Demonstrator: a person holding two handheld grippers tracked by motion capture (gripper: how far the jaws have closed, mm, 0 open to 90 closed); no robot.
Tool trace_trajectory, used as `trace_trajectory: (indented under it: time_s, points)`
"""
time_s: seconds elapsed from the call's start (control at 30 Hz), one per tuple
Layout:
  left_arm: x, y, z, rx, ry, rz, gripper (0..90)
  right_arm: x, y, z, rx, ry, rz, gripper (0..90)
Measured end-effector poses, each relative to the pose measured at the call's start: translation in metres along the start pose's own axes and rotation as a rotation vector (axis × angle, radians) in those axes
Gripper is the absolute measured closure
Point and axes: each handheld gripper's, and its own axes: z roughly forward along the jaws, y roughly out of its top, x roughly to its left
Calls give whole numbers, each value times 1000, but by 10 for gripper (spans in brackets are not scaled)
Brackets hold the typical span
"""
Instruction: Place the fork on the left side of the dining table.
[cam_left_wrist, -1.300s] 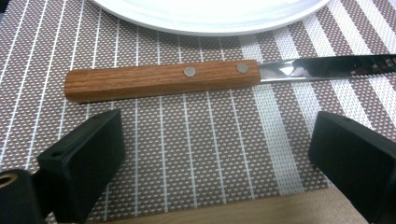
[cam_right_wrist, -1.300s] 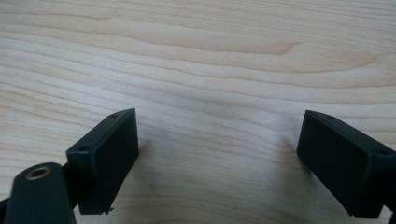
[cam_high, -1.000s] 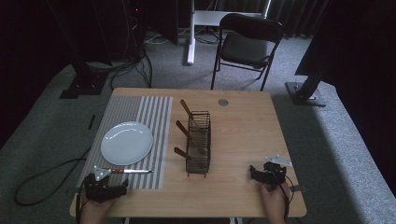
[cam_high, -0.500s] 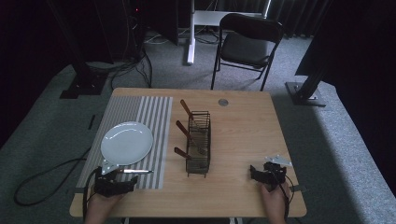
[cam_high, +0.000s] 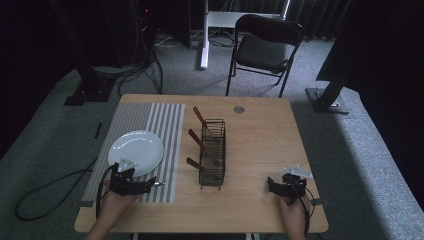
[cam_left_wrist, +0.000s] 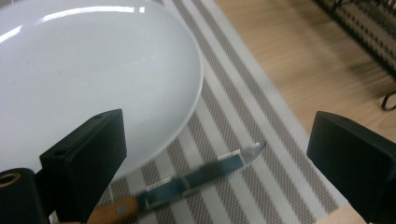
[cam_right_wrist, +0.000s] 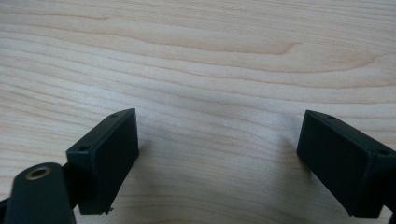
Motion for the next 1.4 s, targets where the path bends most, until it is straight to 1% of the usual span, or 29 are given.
trace_trajectory:
  time_s: [0.03, 0.07, 0.13, 0.17, 0.2, 0.3, 0.47, 0.53, 0.57, 0.6, 0.67, 0.73, 0.77, 0.83, 0.87, 0.9, 0.93, 1.0, 1.03, 1.1, 1.17, 1.4]
  points:
    - [0, 4, 0, -4, -6, 5, 47, 0, 0, 0, 0, 0, 0, 123]
    - [0, 8, -1, -12, 0, 5, 47, 0, 0, 0, 0, 0, 0, 123]
    - [1, 16, -1, -19, -14, 2, 47, 0, 0, 0, 0, 0, -1, 123]
    - [1, 20, -1, -24, -12, 0, 47, 0, 0, 0, 0, 0, 0, 123]
    - [0, 24, -1, -24, -14, 7, 47, 0, 0, 0, 0, 0, 0, 123]
    - [-2, 37, 0, -33, -28, 8, 48, 0, 0, 0, 0, 0, 0, 123]
    - [-7, 58, 2, -51, -34, 25, 49, 0, 0, 0, 0, 0, 0, 123]
    - [-7, 58, 2, -51, -34, 25, 61, 0, 0, 0, 0, 0, 0, 123]
    - [-10, 70, 2, -69, -70, 18, 61, 0, 0, 0, 0, 0, 0, 123]
    - [-10, 74, 2, -74, -78, 19, 61, 0, 0, 0, 0, 0, 0, 123]
    - [-12, 82, 3, -75, -76, 30, 61, 0, 0, 0, 0, 0, 0, 123]
    - [-12, 82, 3, -75, -76, 30, 61, 0, 0, 0, 0, 0, 0, 123]
    - [-14, 92, 4, -80, -74, 43, 61, 0, 0, 0, 0, 0, 0, 123]
    - [-15, 97, 6, -83, -66, 50, 61, 0, 0, 0, 0, 0, 1, 123]
    - [-16, 101, 6, -84, -72, 56, 61, 0, 0, 0, 0, 0, 2, 123]
    - [-16, 101, 6, -84, -72, 56, 61, 0, 0, 0, 0, 0, 2, 123]
    - [-17, 108, 8, -98, -82, 50, 61, 0, 0, 0, -1, 1, 1, 123]
    - [-17, 115, 8, -106, -98, 34, 61, 0, 0, 0, -1, -1, -2, 123]
    - [-17, 118, 9, -106, -106, 34, 61, 0, 0, 0, 0, -1, 0, 124]
    - [-20, 125, 10, -111, -95, 48, 61, 0, 0, 0, 0, -1, 1, 124]
    - [-21, 130, 11, -110, -97, 53, 61, 0, 0, 0, 0, 0, 1, 124]
    - [-26, 154, 11, -137, -126, 62, 61, 0, 0, 0, 0, 0, 1, 124]
